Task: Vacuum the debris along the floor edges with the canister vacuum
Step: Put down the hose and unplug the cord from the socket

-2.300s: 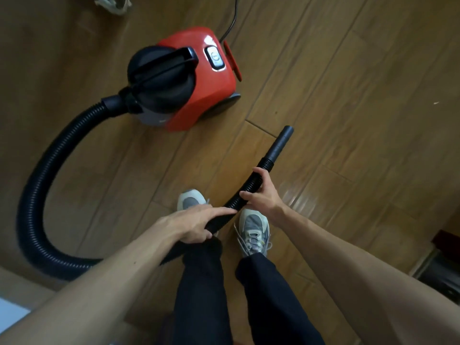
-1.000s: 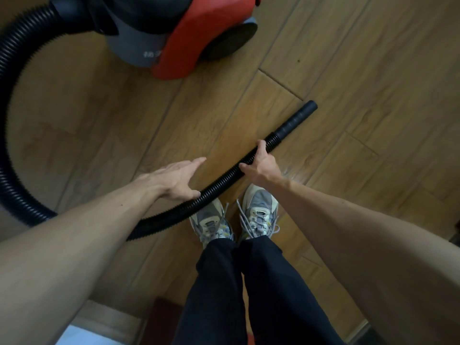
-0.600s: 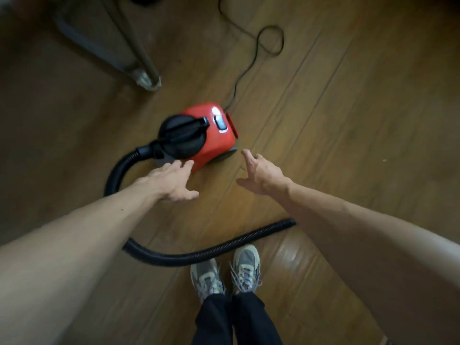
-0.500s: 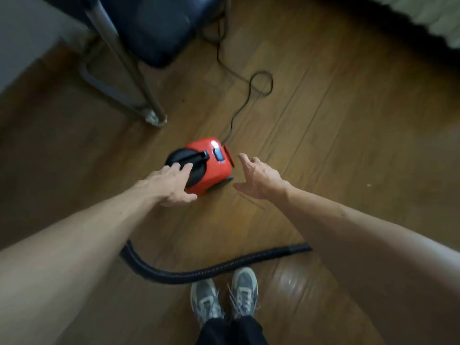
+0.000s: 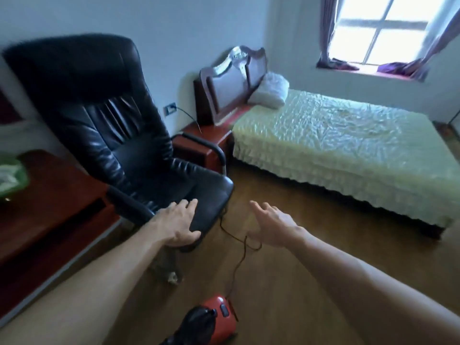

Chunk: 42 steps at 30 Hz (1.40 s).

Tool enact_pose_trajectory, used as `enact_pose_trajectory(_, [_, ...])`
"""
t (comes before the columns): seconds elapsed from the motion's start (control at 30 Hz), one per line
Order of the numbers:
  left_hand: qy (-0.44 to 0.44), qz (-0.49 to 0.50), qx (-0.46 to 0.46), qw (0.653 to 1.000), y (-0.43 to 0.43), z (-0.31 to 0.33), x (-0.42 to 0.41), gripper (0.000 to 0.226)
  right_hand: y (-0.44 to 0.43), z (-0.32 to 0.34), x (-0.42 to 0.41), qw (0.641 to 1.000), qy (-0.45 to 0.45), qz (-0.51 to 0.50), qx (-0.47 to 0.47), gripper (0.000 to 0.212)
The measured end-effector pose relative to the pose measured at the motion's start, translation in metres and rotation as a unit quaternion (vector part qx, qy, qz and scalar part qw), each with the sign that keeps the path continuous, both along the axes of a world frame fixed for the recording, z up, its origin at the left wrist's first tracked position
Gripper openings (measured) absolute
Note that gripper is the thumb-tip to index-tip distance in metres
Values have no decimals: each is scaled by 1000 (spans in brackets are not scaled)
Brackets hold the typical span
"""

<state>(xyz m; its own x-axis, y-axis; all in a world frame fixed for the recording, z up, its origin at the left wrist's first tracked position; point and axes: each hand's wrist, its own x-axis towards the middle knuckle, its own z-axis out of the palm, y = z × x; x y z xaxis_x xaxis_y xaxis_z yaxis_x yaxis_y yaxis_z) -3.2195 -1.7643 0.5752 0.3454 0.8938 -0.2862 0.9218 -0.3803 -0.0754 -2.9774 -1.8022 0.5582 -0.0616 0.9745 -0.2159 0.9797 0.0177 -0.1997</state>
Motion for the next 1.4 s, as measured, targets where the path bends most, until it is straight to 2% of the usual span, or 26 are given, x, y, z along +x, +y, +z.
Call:
enact_pose_trajectory(0.07, [-4,-3,15,1000,-3,44,5,92,-3,50,3,1000,4,-7,18,74])
enact_pose_trajectory(0.23, [-21,-14,47,999,-19,132,21,90,-19,142,23,997,-34,12,68,85])
enact_pose_trajectory(0.37, [-36,-31,71,996,-32,183,49,88,-34,194,54,995,-56,21,84,89])
enact_pose_trajectory(0.53, [-33,-44,73,996,-42,224,94,89,-45,238,109,992,-52,28,109,85])
enact_pose_trajectory(1.03, [-46,-39,79,995,-37,259,300,92,-55,285,322,992,-46,4,120,84])
enact_pose_trajectory(1.33, [-56,-65,83,993,-30,271,365,85,-63,292,387,989,-41,-21,138,84])
enact_pose_trajectory(1.4, [-54,-64,81,993,-23,271,370,89,-58,294,393,989,-43,-21,139,85])
